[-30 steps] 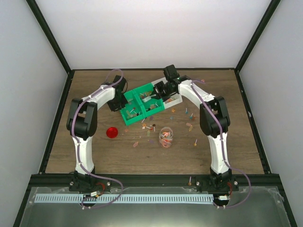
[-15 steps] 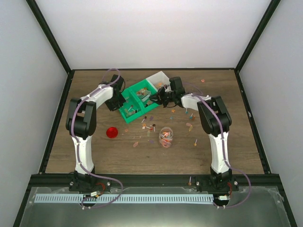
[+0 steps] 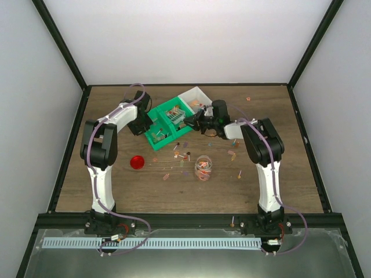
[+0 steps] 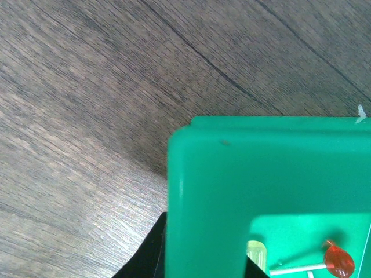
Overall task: Pack the candies
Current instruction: Scoop the fake candies from the storage box.
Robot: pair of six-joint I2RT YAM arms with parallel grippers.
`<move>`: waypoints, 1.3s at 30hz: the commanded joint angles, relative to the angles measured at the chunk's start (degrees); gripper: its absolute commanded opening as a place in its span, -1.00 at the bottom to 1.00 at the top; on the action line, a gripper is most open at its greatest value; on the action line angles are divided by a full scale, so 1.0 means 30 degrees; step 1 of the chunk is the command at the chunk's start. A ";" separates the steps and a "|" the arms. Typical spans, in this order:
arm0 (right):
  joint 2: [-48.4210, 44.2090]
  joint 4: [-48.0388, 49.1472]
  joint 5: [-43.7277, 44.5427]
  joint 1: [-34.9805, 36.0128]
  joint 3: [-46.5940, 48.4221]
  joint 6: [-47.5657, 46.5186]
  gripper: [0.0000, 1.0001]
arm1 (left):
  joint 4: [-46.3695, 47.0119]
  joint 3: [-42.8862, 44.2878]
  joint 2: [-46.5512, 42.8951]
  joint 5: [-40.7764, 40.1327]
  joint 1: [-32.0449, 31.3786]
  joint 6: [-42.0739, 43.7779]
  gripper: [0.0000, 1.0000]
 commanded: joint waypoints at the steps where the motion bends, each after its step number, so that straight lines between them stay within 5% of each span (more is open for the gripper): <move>1: -0.1699 0.2887 -0.1583 -0.0065 -0.0582 0.0222 -0.99 | 0.0087 -0.0151 0.0982 0.1551 0.0136 0.0448 -0.92; 29: -0.6779 0.5008 -0.2283 -0.1811 -0.6339 0.0060 -0.99 | 0.0298 -0.0507 0.1044 0.1427 0.0283 0.0177 -0.92; 39: -1.0857 0.2251 -0.3152 -0.2398 -0.8103 -0.1887 -0.99 | 0.0782 -0.0946 0.0871 0.1768 0.0287 0.0073 -0.91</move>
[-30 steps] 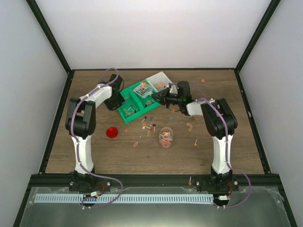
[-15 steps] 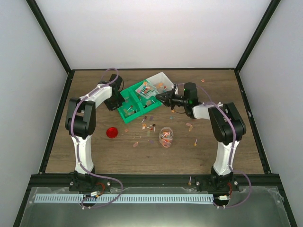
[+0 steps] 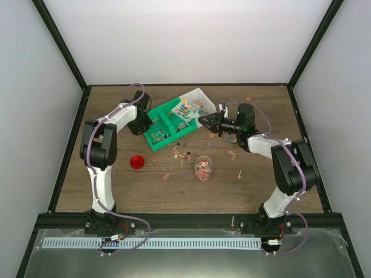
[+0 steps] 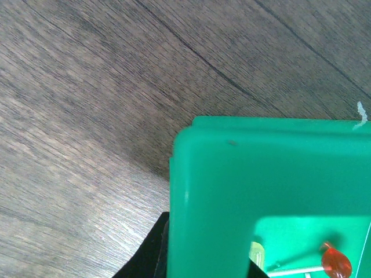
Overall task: Pack the candies
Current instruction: Scoop the fake candies from the storage box, then place the fake candies in the packing bottle.
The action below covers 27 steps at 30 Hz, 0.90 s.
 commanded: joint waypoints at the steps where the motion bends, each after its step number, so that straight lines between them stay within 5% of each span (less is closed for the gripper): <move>1: -0.2370 -0.1259 -0.0817 -0.0300 -0.0470 -0.1573 -0.99 | 0.0686 -0.0822 0.0867 0.1609 0.0148 -0.0261 -0.90; 6: -0.5383 -0.2175 -0.1381 -0.0974 -0.2370 -0.1302 -0.99 | 0.1029 -0.0945 0.0570 0.1897 0.0360 -0.0249 -0.82; 27: -1.9255 -1.6674 -0.2240 -0.2810 -0.6148 -0.5028 -0.99 | 0.1625 -0.1423 -0.0352 0.2835 0.0383 -0.0041 -0.51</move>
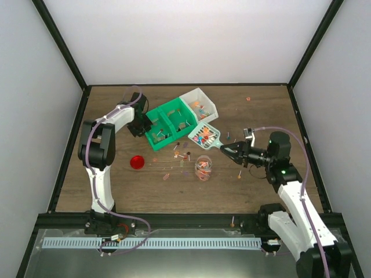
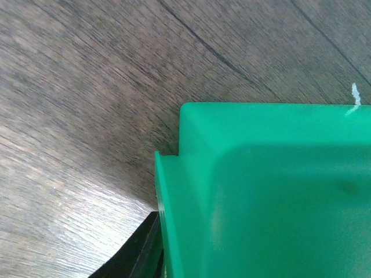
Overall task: Pack the candies
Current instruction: Place the fake candies in the packing bottle.
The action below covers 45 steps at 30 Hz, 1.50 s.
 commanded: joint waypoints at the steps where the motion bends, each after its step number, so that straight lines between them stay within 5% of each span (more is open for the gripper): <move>1: -0.2545 -0.4439 0.0416 -0.0106 -0.0086 -0.0961 -0.99 | 0.0482 -0.0387 -0.0063 0.0594 -0.0054 0.0207 -0.48; 14: -0.3943 -1.3324 0.3890 -0.0105 0.3183 -0.6266 -0.99 | 0.0527 -0.0685 -0.0642 0.0318 -0.0054 0.0507 -0.42; 45: -0.2014 -1.9961 0.7325 -0.0079 0.7602 -1.2243 -0.99 | 0.1667 -0.1255 -0.1310 0.1347 -0.0054 0.0324 -0.10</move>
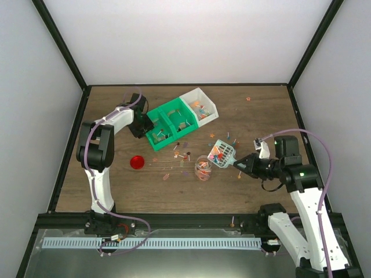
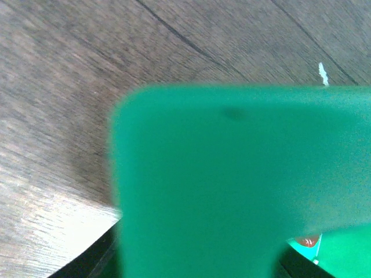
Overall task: Pack the candies
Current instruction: Place the fake candies in the packing bottle.
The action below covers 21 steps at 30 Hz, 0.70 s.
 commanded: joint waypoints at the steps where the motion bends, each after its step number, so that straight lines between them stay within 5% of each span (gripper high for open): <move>1: 0.0253 -0.0870 0.0716 -0.0078 0.1352 -0.1269 -0.99 | 0.0344 -0.0229 -0.0656 0.0260 -0.0054 -0.0106 -0.08; 21: 0.0938 -0.1506 0.1251 -0.0049 0.1941 -0.2569 -0.99 | 0.0612 -0.0338 -0.0390 0.0541 -0.0054 -0.0086 -0.05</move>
